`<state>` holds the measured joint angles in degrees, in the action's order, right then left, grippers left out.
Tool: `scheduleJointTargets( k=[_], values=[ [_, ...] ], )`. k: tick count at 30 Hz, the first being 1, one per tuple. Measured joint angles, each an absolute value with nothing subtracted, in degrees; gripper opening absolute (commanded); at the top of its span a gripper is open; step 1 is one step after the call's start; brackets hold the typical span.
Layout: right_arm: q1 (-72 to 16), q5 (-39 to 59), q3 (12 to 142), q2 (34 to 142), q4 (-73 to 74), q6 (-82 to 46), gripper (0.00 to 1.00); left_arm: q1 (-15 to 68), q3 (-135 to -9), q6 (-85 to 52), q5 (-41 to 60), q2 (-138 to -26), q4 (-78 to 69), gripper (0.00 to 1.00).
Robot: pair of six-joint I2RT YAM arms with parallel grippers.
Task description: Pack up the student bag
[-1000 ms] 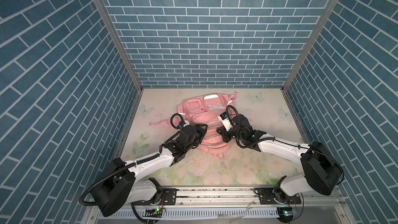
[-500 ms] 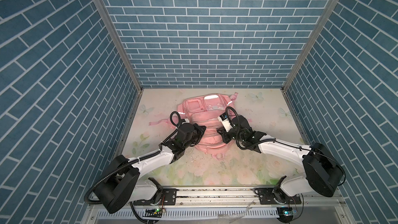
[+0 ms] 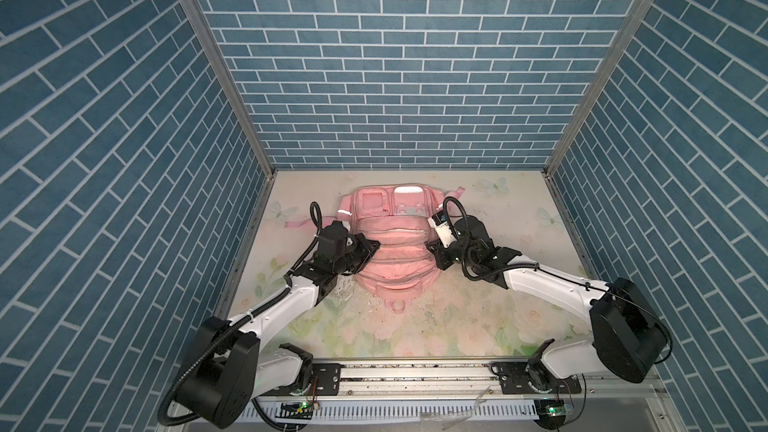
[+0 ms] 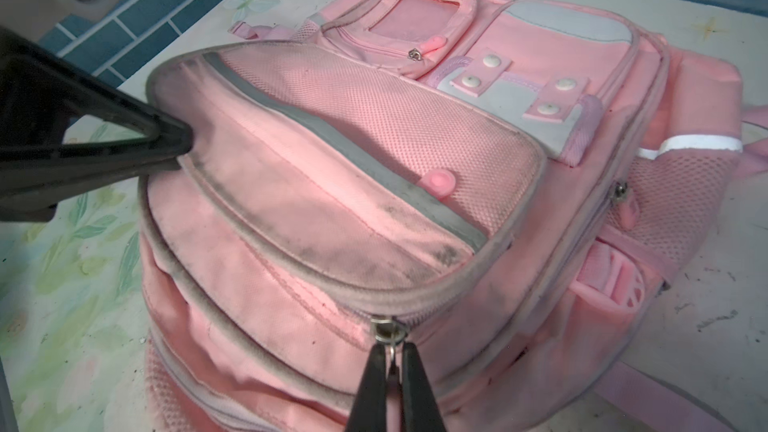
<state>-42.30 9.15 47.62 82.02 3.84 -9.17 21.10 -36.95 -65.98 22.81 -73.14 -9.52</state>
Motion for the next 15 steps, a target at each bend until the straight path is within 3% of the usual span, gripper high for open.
scheduleJointTargets(
  k=[2,4,7,15],
  values=[
    [-43.7,8.6,48.0,82.6,3.9,-9.2,0.00,19.7,-40.8,-63.1,24.0,-76.0,-6.6,0.00],
    [-45.4,8.1,48.6,83.5,4.2,-9.5,0.00,18.0,-44.7,-60.1,25.1,-78.9,-4.0,0.24],
    [-47.6,8.0,50.3,85.6,4.6,-10.3,0.00,16.1,-49.3,-56.5,24.7,-81.8,-1.3,0.45],
    [-49.6,9.1,53.7,89.3,4.7,-10.3,0.00,19.1,-45.0,-59.7,19.3,-75.0,-1.8,0.59]
  ],
)
